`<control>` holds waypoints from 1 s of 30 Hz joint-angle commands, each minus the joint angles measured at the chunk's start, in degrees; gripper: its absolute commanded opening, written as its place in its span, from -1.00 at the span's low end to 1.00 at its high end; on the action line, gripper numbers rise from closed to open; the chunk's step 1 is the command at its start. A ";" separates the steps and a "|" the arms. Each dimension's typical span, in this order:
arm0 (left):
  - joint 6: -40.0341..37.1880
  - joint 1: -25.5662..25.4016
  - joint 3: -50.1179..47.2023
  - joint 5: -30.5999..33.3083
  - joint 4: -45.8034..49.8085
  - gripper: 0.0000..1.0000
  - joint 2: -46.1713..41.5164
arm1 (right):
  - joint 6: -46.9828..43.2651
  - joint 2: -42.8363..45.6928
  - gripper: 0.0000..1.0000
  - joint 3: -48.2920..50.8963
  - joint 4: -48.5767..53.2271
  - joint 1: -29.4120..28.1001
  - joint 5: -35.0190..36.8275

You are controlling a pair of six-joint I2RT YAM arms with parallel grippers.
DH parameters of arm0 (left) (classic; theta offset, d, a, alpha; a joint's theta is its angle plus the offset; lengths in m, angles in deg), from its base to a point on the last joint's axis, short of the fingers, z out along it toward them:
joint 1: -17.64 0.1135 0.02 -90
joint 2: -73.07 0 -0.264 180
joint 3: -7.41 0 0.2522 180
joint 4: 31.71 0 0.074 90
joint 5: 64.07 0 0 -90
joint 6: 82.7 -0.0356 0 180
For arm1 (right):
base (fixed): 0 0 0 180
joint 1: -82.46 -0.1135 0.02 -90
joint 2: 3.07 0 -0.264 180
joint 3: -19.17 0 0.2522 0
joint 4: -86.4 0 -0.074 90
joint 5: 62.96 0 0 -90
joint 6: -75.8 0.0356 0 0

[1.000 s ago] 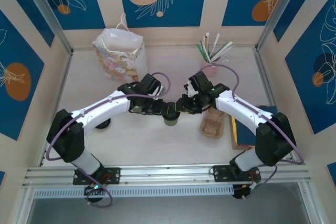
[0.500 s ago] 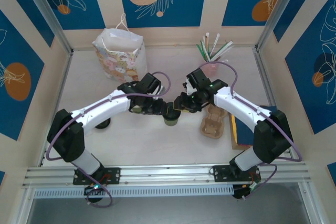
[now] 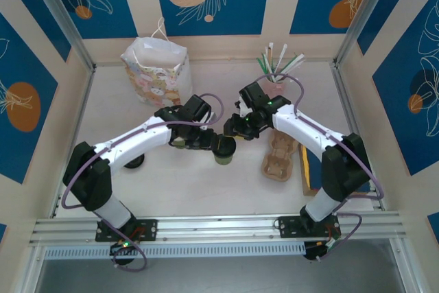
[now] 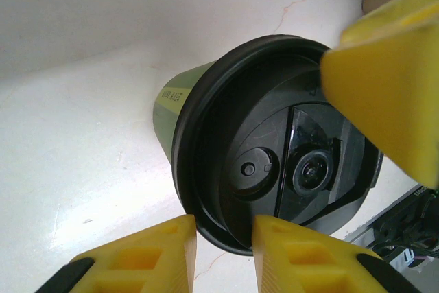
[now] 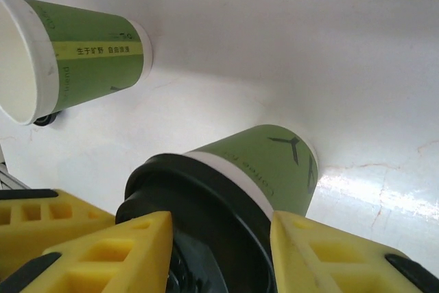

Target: Pack the takeout coffee

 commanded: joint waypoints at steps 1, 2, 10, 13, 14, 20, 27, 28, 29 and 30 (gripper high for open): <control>-1.49 -0.57 0.59 0.55 2.35 -0.47 1.71 | -1.61 -1.21 -0.20 -1.92 1.21 0.24 -0.76; -1.51 -0.58 0.46 0.55 2.45 -0.47 1.73 | -1.55 -1.39 -0.21 -1.85 1.21 0.24 -0.69; -1.49 -0.62 -0.55 0.46 2.38 -0.48 2.24 | -0.93 -2.63 -0.32 1.52 1.08 0.15 -1.32; -1.53 -0.60 -1.11 0.46 2.50 -0.48 2.58 | -0.61 -3.18 -0.34 3.48 0.81 -0.28 -1.55; -1.53 -0.61 -1.28 0.31 2.55 -0.48 2.83 | -0.56 -3.38 -0.34 4.08 0.86 -0.64 -1.25; -1.40 -0.63 -2.49 -0.06 2.19 -0.48 3.20 | 0.80 -3.92 -0.35 8.07 0.24 -1.70 -0.47; -1.37 -0.64 -3.60 -0.42 2.18 -0.48 3.63 | 1.77 -4.04 -0.37 10.89 0.38 -2.13 0.63; -1.31 -0.60 -3.70 -0.48 2.19 -0.49 3.68 | 1.85 -4.17 -0.38 10.99 0.65 -2.07 0.85; -1.34 -0.63 -3.90 -0.51 2.19 -0.49 3.76 | 1.81 -4.28 -0.38 11.15 0.77 -2.05 0.86; -1.26 -0.57 -4.02 -0.51 2.12 -0.49 3.79 | 1.93 -4.29 -0.38 11.25 0.86 -2.12 0.87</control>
